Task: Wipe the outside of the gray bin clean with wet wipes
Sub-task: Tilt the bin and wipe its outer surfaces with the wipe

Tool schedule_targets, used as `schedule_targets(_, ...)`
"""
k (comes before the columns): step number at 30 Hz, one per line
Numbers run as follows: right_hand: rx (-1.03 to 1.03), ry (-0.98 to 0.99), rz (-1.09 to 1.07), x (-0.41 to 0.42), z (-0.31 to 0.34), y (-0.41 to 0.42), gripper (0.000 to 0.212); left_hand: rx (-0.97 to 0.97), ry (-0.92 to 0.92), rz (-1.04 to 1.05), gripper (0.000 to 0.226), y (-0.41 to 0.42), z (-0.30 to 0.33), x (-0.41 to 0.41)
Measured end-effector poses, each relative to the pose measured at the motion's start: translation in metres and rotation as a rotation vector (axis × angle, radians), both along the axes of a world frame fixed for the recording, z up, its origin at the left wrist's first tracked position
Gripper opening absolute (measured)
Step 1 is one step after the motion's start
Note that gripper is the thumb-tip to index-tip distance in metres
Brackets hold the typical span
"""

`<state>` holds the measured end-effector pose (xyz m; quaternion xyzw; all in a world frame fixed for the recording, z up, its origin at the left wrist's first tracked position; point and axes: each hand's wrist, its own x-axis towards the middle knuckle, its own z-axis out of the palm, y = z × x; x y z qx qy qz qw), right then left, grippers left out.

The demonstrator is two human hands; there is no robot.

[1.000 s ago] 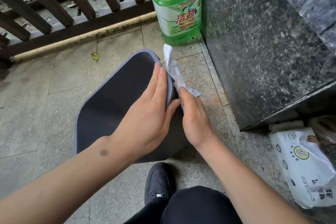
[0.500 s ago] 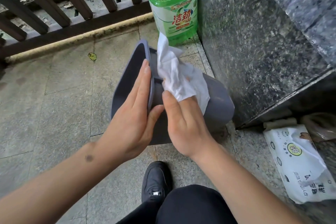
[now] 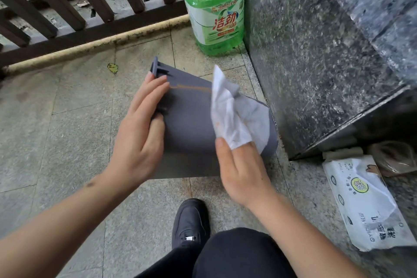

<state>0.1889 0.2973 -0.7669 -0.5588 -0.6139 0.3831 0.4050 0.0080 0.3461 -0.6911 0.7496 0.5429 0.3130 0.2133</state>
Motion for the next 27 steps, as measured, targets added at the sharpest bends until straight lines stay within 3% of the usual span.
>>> schedule_targets(6,-0.191,-0.119,-0.154,0.043,-0.027,-0.012,0.056,-0.024,-0.027,0.064,0.054,-0.004,-0.003,-0.003)
schedule_targets(12,-0.141,-0.075,-0.226,0.024,-0.010,-0.008,0.018,-0.059,-0.036,0.101,0.057,-0.004,-0.001,0.001)
schedule_targets(17,0.148,-0.036,0.037,-0.031,0.036,0.005,0.030,-0.075,-0.043,0.015,0.062,-0.010,0.004,0.013)
schedule_targets(21,0.149,0.094,0.157,-0.045,0.057,0.019,0.041,-0.071,-0.088,0.024,0.068,-0.009,0.004,0.015)
schedule_targets(27,0.131,-0.071,0.149,-0.022,0.036,0.023,0.043,-0.008,0.045,-0.002,0.060,-0.014,-0.002,0.005)
